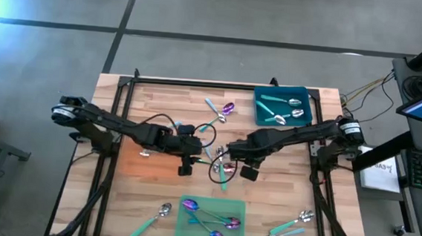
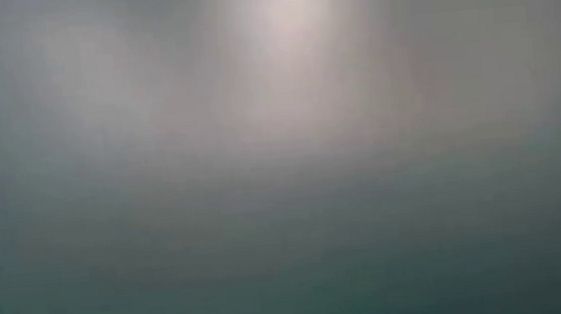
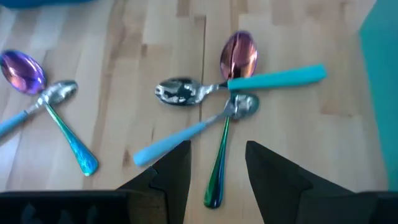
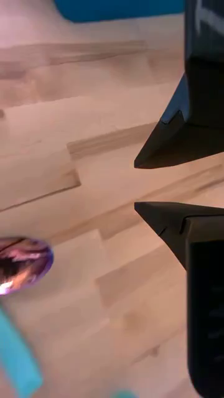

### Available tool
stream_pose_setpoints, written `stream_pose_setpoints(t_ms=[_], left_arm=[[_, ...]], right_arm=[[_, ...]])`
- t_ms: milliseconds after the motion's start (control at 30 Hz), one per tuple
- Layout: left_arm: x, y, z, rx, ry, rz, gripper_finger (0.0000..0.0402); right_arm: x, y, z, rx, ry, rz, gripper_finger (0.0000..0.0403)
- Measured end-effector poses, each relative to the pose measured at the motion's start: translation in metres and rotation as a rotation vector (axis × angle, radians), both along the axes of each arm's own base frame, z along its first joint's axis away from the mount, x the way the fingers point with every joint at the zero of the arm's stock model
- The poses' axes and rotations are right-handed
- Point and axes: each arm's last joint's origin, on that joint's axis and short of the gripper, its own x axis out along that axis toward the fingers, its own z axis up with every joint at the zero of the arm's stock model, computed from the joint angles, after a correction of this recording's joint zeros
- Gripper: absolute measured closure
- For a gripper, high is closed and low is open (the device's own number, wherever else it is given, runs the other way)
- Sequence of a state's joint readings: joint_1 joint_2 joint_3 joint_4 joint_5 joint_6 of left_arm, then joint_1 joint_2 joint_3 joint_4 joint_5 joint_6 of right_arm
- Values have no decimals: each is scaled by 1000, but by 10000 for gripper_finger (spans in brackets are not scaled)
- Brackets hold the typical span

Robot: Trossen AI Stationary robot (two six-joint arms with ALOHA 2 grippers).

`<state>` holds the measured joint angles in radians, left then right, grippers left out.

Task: Sort silverware by color (type)
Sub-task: Put the middle blue spoon into the orange bin

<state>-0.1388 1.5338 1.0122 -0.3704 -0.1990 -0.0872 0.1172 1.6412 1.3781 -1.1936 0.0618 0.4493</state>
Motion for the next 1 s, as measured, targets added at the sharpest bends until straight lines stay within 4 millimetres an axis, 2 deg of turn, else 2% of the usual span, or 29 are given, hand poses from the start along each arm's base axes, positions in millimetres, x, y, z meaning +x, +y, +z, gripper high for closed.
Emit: stream_pose_setpoints(t_ms=[300,633,867,1000], left_arm=[[7,-1,-22,30,74,-31,279],[27,14,-56,101,113,-82,285],[35,28,-70,133,146,-87,285],[40,36,-71,117,145,-110,285]], right_arm=[[-3,9,14,1,-105,-24,316],[-20,18,36,21,-158,-33,316],[-23,17,42,21,-179,-29,316],[-23,17,42,17,-178,1,316]])
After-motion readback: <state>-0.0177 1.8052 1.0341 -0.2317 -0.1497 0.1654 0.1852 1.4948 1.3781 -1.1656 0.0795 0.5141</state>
